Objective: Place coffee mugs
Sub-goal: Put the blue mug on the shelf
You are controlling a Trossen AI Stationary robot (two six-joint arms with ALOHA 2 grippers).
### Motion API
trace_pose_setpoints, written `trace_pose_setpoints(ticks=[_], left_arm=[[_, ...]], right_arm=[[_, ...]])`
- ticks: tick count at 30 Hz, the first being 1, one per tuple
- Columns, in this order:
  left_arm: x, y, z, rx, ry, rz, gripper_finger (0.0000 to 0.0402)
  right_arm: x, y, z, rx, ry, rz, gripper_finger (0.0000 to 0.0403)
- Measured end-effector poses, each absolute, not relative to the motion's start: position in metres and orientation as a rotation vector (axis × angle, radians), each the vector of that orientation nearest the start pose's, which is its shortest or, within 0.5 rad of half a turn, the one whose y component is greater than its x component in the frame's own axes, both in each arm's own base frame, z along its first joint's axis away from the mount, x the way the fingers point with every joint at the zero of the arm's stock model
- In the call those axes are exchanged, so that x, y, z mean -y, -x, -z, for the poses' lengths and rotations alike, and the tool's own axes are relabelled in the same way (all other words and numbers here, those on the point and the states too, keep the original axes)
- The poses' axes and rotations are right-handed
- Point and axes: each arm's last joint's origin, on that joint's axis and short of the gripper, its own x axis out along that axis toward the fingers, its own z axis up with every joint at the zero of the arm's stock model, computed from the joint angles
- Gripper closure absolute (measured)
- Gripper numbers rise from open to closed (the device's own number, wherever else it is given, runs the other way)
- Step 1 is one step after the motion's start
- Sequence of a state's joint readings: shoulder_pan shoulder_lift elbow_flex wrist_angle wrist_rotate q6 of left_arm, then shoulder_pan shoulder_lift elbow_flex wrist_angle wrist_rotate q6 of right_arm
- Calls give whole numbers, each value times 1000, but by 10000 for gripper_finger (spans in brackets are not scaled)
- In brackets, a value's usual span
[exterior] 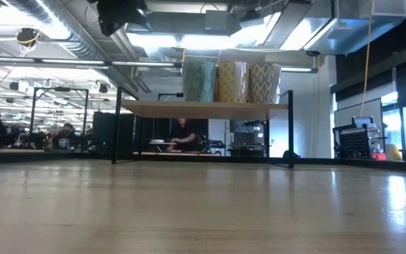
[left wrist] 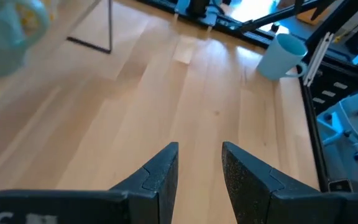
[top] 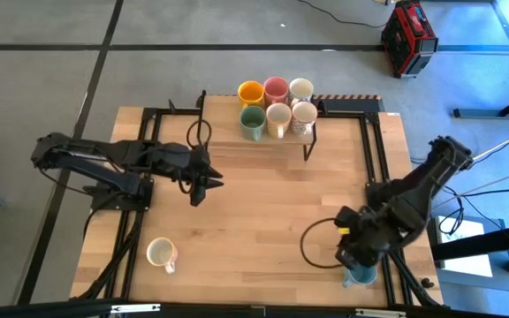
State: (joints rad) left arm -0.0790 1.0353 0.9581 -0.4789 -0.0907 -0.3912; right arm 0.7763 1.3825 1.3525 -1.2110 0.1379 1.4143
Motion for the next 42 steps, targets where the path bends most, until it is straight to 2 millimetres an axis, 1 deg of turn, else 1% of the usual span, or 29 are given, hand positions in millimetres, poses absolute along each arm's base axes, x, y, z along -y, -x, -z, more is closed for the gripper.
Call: trace_pose_setpoints(ticks=[3, 6, 8, 10, 15, 18, 23, 26, 31, 34, 36, 38, 42], left_arm=[[20, -223, -317, -550, 347, -106, 284], [25, -231, -313, -554, 346, -92, 284], [28, -235, -310, -562, 344, -85, 284], [30, -237, -306, -580, 341, -81, 284], [34, -243, -300, -609, 350, -78, 284], [35, -245, -298, -620, 348, -76, 284], [36, -246, -297, -620, 348, -76, 284], [36, -246, -297, -622, 341, -74, 284], [35, -245, -297, -626, 318, -69, 284], [35, -245, -297, -626, 318, -70, 284], [35, -245, -296, -630, 313, -68, 284], [35, -243, -296, -644, 272, -50, 284], [35, -243, -296, -648, 228, -36, 284]], right_arm=[[-182, -169, -324, -1239, -717, 332, 228], [-192, -160, -323, -1264, -729, 312, 197], [-199, -155, -320, -1297, -735, 313, 184], [-207, -151, -311, -1340, -751, 328, 179], [-232, -148, -280, -1368, -771, 243, 186], [-243, -146, -261, -1383, -760, 212, 194], [-255, -137, -233, -1472, -617, 192, 209], [-260, -133, -222, -1493, -542, 172, 217], [-261, -134, -204, -1516, -431, 166, 227], [-260, -134, -192, -1531, -374, 174, 241], [-260, -134, -187, -1542, -353, 174, 262], [-260, -133, -184, -1546, -351, 175, 293], [-258, -133, -181, -1528, -334, 189, 378]])
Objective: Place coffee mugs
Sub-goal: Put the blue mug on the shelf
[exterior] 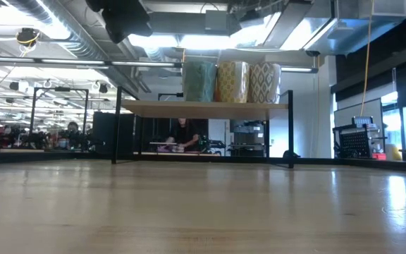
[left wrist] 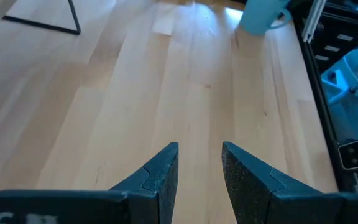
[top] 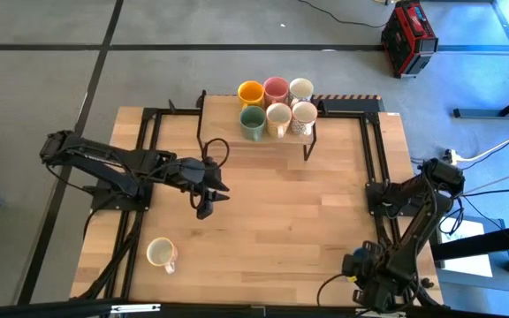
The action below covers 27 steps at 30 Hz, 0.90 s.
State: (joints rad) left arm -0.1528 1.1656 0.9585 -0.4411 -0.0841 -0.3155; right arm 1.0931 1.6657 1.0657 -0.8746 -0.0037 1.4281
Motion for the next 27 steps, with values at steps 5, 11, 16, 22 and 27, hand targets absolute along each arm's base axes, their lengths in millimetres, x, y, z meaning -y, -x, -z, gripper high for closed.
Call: trace_pose_setpoints(ticks=[5, 11, 16, 22, 27], left_arm=[[35, -243, -296, -647, 216, -32, 284], [35, -243, -296, -647, 215, -31, 284], [35, -243, -296, -647, 214, -31, 284], [35, -243, -296, -647, 214, -31, 284], [35, -243, -296, -646, 213, -34, 284]], right_arm=[[-255, -135, -181, -1507, -324, 216, 382], [-250, -156, -191, -1440, -220, 119, 392], [-232, -188, -202, -1418, -95, 25, 396], [-197, -231, -212, -1370, 85, -58, 397], [-160, -266, -215, -1307, 164, -110, 396]])
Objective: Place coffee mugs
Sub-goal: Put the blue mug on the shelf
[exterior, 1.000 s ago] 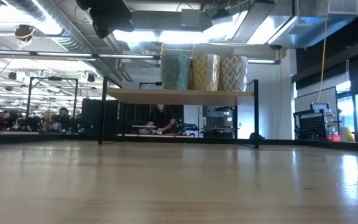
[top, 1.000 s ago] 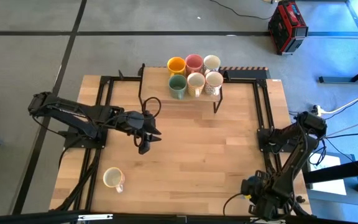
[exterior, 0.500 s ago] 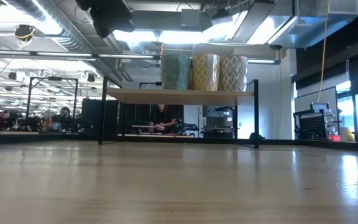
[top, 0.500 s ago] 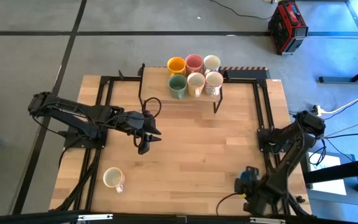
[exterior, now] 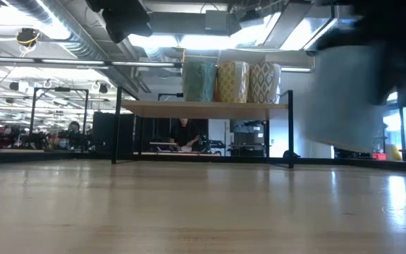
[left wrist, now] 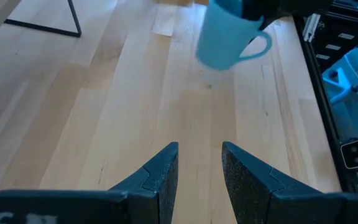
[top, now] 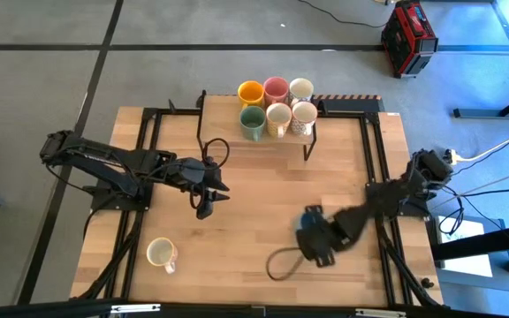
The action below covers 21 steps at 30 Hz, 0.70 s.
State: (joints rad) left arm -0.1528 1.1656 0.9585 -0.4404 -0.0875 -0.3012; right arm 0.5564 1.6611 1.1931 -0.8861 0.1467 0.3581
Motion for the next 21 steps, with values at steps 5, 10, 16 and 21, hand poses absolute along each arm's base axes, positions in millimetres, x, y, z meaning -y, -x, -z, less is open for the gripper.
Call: trace_pose_setpoints(ticks=[5, 10, 16, 21], left_arm=[[35, -243, -296, -646, 215, -35, 284], [35, -243, -296, -644, 220, -36, 284], [35, -243, -296, -642, 193, -27, 284], [35, -243, -297, -639, 214, -33, 284]], right_arm=[[-125, -300, -216, -1187, 206, -150, 397], [-93, -323, -205, -1173, 194, -95, 397], [-82, -338, -188, -1208, 274, -151, 396], [-84, -345, -186, -1201, 304, -208, 395]])
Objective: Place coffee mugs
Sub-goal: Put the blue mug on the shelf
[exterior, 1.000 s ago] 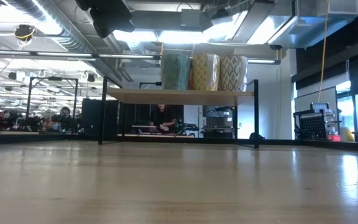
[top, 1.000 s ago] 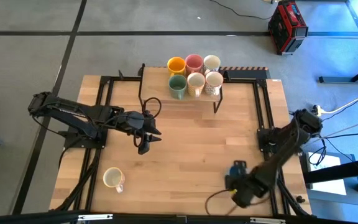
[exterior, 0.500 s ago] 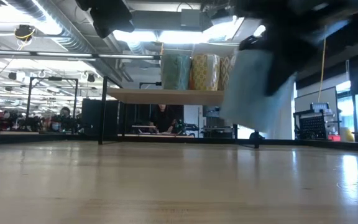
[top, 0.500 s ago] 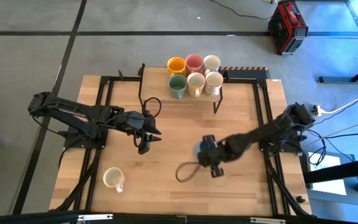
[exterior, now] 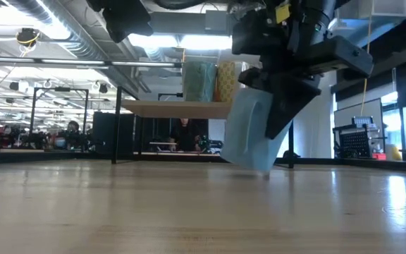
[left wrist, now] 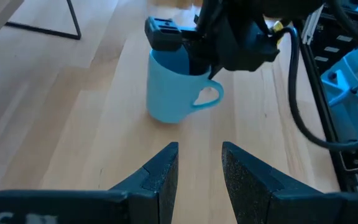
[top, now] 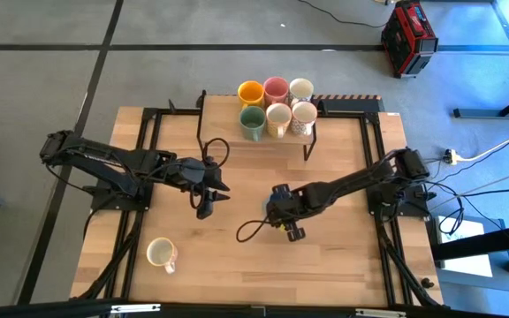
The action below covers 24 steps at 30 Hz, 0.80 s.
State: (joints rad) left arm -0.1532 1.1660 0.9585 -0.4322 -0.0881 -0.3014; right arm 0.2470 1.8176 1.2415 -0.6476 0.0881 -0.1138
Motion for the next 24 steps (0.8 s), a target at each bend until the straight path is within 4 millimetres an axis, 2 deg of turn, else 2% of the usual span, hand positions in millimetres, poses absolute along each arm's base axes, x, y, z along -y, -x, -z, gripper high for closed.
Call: trace_pose_setpoints(ticks=[6, 15, 18, 24], left_arm=[[35, -243, -297, -639, 221, -36, 284], [36, -243, -297, -642, 251, -31, 284], [36, -243, -297, -641, 251, -31, 284], [37, -243, -298, -636, 281, -11, 284]], right_arm=[[-85, -345, -183, -1217, 287, -232, 376], [-84, -346, -183, -1217, 235, -204, 372], [-84, -348, -182, -1213, 194, -189, 353], [-85, -352, -183, -1174, 168, -175, 292]])
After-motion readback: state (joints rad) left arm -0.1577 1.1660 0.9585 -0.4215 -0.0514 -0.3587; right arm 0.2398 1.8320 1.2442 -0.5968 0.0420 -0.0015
